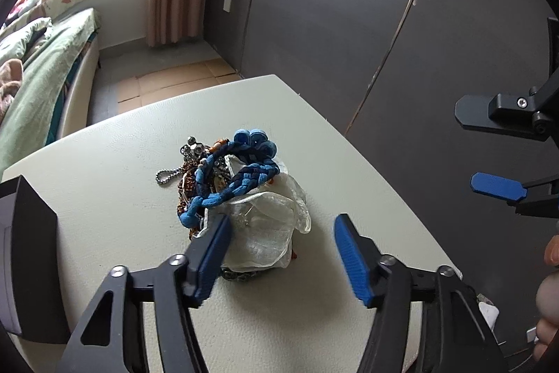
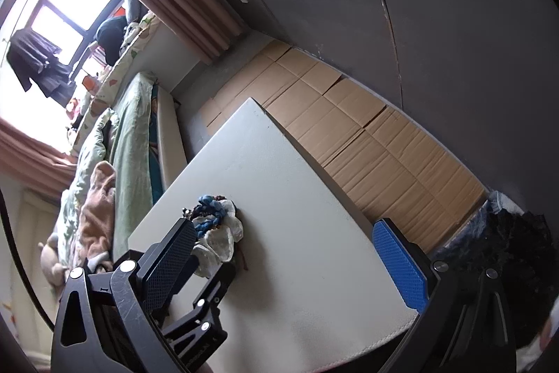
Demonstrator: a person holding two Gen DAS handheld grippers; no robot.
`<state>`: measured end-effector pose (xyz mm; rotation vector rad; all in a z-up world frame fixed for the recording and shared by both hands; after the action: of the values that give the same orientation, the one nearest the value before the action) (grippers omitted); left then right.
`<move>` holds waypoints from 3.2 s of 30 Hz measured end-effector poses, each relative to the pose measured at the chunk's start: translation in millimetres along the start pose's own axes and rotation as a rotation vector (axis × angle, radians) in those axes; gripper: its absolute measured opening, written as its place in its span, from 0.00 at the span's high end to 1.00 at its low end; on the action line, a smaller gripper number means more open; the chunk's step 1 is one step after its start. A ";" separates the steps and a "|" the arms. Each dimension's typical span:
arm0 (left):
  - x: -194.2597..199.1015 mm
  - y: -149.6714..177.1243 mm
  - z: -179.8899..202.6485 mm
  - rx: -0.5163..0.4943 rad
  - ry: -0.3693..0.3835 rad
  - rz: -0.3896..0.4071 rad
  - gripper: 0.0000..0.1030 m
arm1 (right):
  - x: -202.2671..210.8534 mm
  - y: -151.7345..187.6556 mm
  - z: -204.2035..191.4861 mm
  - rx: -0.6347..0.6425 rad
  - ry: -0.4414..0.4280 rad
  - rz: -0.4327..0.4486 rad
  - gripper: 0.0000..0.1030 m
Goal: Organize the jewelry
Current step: 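Move the left tool to the jewelry pile and grasp the blue braided bracelet, then carry the blue bracelet into the black box and open the left tool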
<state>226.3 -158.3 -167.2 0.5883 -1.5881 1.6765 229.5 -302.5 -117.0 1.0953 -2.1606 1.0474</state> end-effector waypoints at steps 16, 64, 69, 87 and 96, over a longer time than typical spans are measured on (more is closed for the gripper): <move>38.7 -25.6 -21.6 0.118 0.097 0.089 0.99 | -21.5 2.5 -21.3 0.025 -0.063 -0.038 0.01; 118.6 -36.3 -142.5 0.344 0.033 0.230 0.99 | -98.1 22.7 -70.1 -0.063 -0.226 -0.075 0.89; 139.4 -33.4 -152.1 0.362 0.021 0.264 0.99 | -78.7 24.3 -99.9 0.025 -0.305 -0.023 0.89; 161.1 0.8 -204.9 0.507 -0.033 0.219 0.13 | -67.4 90.6 -189.9 0.194 -0.537 -0.075 0.89; 184.4 1.4 -225.3 0.558 -0.045 0.275 0.09 | -82.1 118.0 -235.8 0.295 -0.612 -0.140 0.89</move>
<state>146.6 99.2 -57.2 0.7055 -1.2638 2.3553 197.2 -30.0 -86.2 1.8772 -2.3700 1.0888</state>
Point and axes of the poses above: each gripper's, at about its wrist camera, not at the fingertips, and x roughly against the way its jaws point, z to its right, y to its underside, the point moved 9 cm from there along -x, roughly the way its jaws point, and after that the axes turned 7 degrees about -y, right-handed, at the moved point
